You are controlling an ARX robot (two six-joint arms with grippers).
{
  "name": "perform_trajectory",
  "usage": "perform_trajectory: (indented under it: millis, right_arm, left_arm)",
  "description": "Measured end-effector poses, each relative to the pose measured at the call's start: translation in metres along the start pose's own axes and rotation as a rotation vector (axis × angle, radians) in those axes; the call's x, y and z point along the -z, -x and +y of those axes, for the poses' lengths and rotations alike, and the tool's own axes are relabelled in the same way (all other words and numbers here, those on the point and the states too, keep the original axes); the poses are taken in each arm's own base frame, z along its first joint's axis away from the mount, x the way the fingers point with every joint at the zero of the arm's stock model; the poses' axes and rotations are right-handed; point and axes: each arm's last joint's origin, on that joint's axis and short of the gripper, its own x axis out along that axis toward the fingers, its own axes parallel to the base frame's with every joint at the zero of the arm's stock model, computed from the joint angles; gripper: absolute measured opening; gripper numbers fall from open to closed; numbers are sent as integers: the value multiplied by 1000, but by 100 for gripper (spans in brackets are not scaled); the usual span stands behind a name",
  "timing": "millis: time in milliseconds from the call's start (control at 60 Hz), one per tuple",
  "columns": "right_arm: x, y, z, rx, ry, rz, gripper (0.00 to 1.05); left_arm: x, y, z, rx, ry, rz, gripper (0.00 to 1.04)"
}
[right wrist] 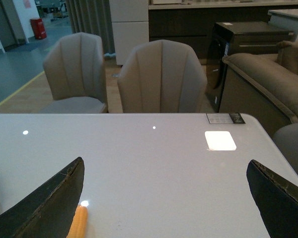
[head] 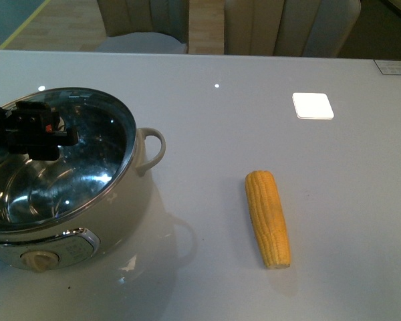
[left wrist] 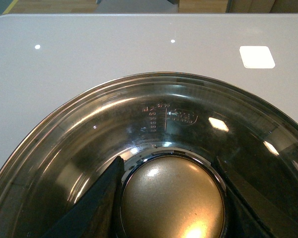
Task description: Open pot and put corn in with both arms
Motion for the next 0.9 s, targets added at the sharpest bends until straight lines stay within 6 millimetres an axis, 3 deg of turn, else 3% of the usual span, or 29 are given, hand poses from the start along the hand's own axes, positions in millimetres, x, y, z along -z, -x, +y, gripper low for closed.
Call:
perform_trajectory:
  millis: [484, 717, 901]
  right_arm:
    - [0, 0, 0, 0, 0, 0, 96]
    - [0, 0, 0, 0, 0, 0, 96]
    - [0, 0, 0, 0, 0, 0, 96]
  left_arm:
    - [-15, 9, -2, 7, -13, 5, 45]
    - [-43, 20, -5, 24, -11, -54, 45]
    - [-61, 30, 5, 12, 4, -104, 45]
